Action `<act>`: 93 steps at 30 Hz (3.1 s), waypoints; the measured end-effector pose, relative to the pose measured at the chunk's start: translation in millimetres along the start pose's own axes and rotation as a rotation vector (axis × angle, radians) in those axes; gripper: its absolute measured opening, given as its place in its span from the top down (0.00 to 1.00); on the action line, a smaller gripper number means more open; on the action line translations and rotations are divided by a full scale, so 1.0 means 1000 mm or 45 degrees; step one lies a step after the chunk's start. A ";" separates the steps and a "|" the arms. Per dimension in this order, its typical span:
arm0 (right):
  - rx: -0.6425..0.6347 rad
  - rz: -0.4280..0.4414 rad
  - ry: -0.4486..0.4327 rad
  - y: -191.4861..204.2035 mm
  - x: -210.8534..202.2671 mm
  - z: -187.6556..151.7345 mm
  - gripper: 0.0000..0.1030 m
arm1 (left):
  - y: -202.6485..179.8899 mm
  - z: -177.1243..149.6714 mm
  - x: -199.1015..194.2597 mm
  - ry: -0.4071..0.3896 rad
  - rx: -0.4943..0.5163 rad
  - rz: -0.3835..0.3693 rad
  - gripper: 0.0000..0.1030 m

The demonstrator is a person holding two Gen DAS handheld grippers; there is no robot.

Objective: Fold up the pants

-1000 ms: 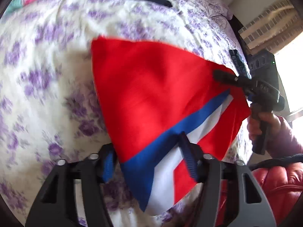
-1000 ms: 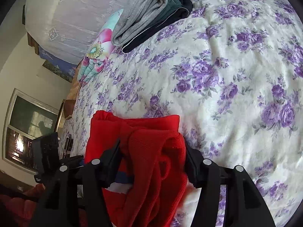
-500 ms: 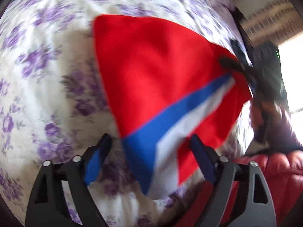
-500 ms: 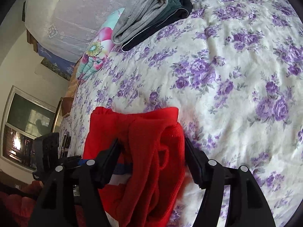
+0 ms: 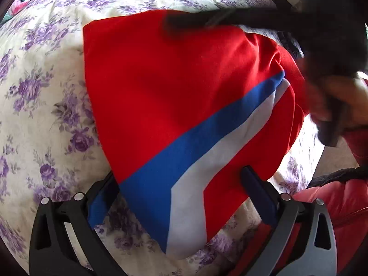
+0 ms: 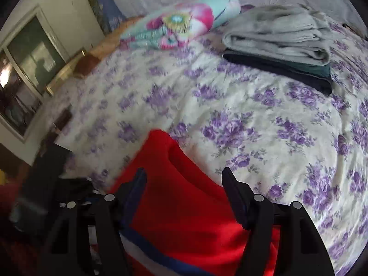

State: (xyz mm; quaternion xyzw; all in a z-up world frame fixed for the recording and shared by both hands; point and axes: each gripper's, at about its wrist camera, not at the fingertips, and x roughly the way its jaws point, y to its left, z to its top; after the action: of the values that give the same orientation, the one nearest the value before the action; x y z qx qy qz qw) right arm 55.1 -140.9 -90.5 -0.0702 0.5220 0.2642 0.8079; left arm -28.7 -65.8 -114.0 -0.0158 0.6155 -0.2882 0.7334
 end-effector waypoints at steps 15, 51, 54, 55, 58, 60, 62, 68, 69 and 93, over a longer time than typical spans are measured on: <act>0.028 -0.143 -0.204 -0.026 -0.095 -0.090 0.14 | 0.032 -0.012 -0.024 -0.123 -0.115 0.039 0.05; 0.598 0.278 -0.267 -0.094 -0.067 -0.111 0.49 | -0.005 0.014 -0.010 -0.110 0.037 0.098 0.29; 0.561 0.264 -0.262 -0.091 -0.069 -0.110 0.50 | 0.007 0.013 -0.019 -0.151 -0.036 0.054 0.42; 0.557 0.254 -0.252 -0.092 -0.067 -0.111 0.50 | 0.011 0.012 -0.020 -0.153 -0.057 0.037 0.42; 0.657 0.297 -0.228 -0.105 -0.051 -0.119 0.49 | 0.018 0.011 -0.018 -0.138 -0.079 0.018 0.39; 0.693 0.333 -0.230 -0.110 -0.046 -0.123 0.46 | 0.017 0.015 -0.012 -0.122 -0.082 0.024 0.29; 0.690 0.340 -0.235 -0.110 -0.045 -0.124 0.46 | 0.016 0.018 -0.005 -0.094 -0.086 0.003 0.18; 0.679 0.337 -0.250 -0.109 -0.045 -0.125 0.46 | -0.001 0.018 0.000 -0.077 0.023 0.072 0.15; 0.679 0.338 -0.251 -0.109 -0.045 -0.125 0.46 | -0.002 0.018 0.000 -0.081 0.026 0.074 0.16; 0.596 0.185 -0.206 -0.089 -0.047 -0.113 0.42 | -0.026 0.014 -0.010 -0.134 0.164 0.279 0.37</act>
State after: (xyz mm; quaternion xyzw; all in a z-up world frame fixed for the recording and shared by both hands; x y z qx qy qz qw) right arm -6.4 -277.0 -113.8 0.1777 0.5063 0.1982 0.8202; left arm -27.5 -87.5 -91.5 0.0835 0.5545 -0.2441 0.7912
